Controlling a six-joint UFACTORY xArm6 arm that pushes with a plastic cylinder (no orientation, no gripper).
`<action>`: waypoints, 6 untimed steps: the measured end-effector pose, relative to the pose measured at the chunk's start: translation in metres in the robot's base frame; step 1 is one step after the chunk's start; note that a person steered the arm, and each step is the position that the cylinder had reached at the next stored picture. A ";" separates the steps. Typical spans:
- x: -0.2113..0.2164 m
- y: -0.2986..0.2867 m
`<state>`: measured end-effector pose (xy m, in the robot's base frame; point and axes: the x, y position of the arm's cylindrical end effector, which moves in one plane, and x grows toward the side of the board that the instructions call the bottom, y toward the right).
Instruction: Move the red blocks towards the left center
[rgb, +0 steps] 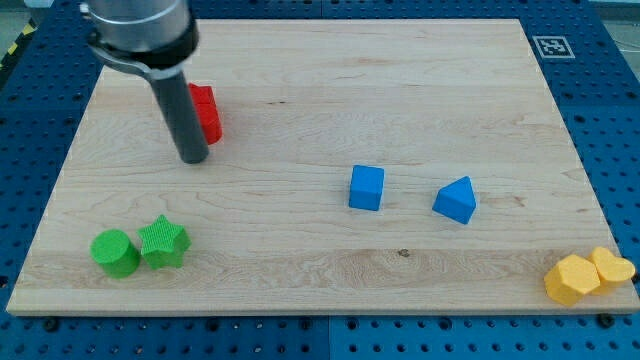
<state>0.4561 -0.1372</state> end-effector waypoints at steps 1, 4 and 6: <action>0.001 0.039; -0.052 -0.017; -0.071 -0.019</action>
<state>0.3850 -0.1567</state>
